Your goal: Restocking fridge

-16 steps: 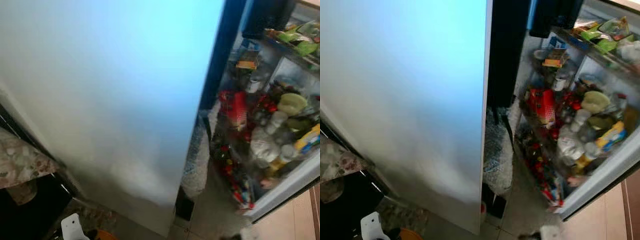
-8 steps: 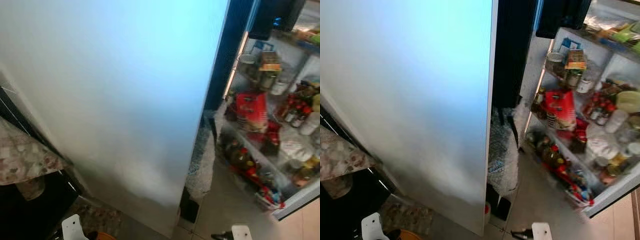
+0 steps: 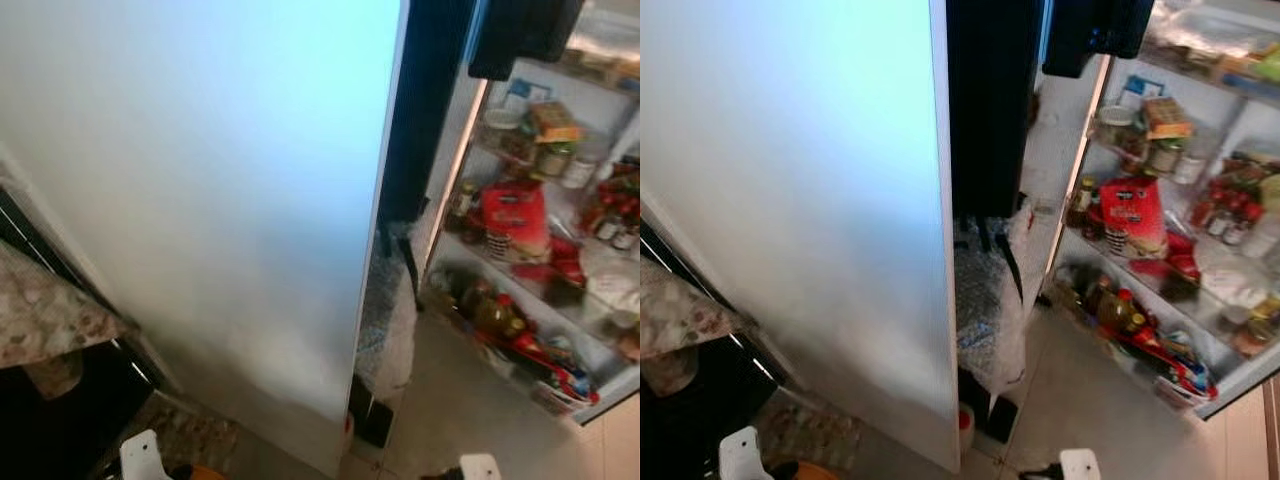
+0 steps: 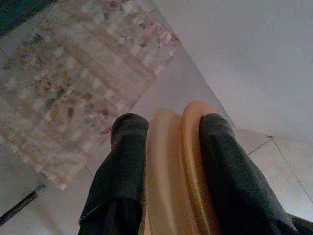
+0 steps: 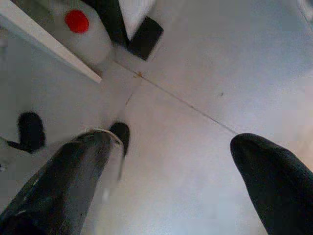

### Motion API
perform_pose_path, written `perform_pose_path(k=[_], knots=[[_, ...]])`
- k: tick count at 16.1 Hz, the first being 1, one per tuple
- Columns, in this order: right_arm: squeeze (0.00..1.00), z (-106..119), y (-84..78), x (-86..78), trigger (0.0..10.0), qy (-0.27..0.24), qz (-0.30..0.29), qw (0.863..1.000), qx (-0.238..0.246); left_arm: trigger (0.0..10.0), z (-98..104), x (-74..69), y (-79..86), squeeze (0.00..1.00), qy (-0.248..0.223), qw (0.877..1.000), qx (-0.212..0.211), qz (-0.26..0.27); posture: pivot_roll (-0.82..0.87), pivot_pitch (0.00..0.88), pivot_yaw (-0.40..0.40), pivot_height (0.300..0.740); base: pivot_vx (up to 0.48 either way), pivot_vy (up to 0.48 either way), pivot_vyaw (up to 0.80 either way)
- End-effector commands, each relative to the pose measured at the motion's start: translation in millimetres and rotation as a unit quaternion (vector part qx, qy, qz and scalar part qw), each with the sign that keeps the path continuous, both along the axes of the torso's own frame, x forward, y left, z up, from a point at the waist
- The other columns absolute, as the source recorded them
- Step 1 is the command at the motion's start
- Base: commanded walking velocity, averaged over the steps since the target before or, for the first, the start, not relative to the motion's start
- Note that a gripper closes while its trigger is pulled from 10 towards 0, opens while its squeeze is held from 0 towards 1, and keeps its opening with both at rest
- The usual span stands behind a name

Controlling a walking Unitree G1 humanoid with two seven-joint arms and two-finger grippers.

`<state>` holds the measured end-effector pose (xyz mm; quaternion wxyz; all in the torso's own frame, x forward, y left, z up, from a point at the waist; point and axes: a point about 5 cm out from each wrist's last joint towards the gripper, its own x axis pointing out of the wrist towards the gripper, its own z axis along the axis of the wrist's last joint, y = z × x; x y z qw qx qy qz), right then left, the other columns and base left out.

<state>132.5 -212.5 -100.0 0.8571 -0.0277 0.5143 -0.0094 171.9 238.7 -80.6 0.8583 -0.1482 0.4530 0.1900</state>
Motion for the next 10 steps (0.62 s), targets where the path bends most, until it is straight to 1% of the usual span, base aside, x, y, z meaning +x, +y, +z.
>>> perform_pose_path(k=[1,2,4,6,7,9,10], knots=[[0.0,-1.5,3.9,-2.6,10.0,0.002,-0.001,1.0,0.006,10.0,-8.3,-13.0,-8.9,0.0,0.037,0.999,-0.009,-0.017,-0.09,0.0,0.03,0.74,0.0,-0.289,0.0],[0.0,-2.0,6.5,-2.7,10.0,0.004,0.014,1.0,0.001,10.0,-8.4,-13.2,-9.0,0.0,0.038,0.999,-0.009,-0.018,-0.09,0.0,0.031,0.74,0.0,-0.292,0.0],[0.0,-1.8,5.0,-2.9,10.0,0.003,0.022,1.0,-0.01,10.0,-8.4,-13.2,-8.9,0.0,0.038,0.999,-0.009,-0.019,-0.09,0.0,0.033,0.74,0.0,-0.3,0.78],[0.0,-1.8,3.8,-3.7,10.0,0.003,0.013,1.0,-0.006,10.0,-8.3,-13.0,-8.8,0.0,0.038,0.999,-0.009,-0.02,-0.09,0.0,0.033,0.74,0.0,-0.3,0.79],[0.0,-1.5,1.6,-3.7,10.0,0.001,-0.006,1.0,0.001,10.0,-8.2,-12.8,-8.8,0.0,0.038,0.999,-0.009,-0.021,-0.1,0.0,0.038,0.74,0.0,-0.3,0.0],[0.0,-1.5,0.5,-4.6,10.0,0.002,-0.003,1.0,-0.003,10.0,-8.2,-12.7,-8.9,0.0,0.038,0.999,-0.009,-0.022,-0.1,0.0,0.038,0.74,0.0,-0.298,0.0],[0.0,-1.3,-1.2,-5.5,10.0,0.0,0.001,1.0,-0.01,10.0,-8.2,-12.7,-9.0,0.0,0.038,0.999,-0.009,-0.022,-0.1,0.0,0.038,0.74,0.0,-0.3,0.54]])
